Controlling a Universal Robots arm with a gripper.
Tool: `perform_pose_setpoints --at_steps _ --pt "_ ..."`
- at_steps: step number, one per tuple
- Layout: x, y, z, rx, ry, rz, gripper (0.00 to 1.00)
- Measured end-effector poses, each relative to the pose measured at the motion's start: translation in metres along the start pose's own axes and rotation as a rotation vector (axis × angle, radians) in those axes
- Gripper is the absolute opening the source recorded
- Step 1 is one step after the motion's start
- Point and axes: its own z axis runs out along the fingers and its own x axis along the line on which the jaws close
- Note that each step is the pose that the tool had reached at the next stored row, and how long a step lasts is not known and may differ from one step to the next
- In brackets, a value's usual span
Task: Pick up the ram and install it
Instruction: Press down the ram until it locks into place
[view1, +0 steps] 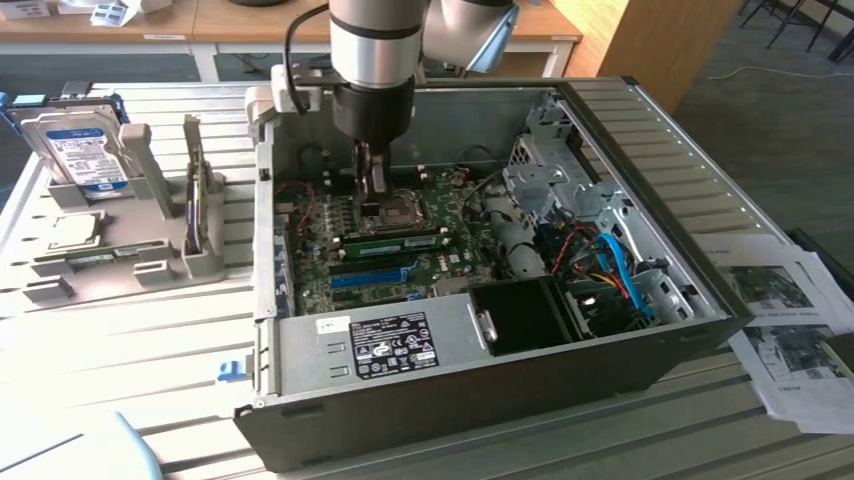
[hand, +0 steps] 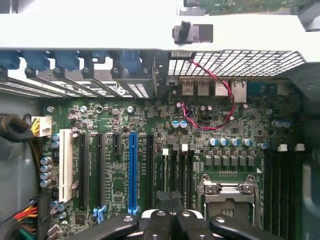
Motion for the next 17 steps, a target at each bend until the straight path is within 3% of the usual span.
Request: perform_pose_setpoints --at_steps 17 --pt "0.001 0.0005 -0.0341 0.0 0.0005 0.0 0.09"
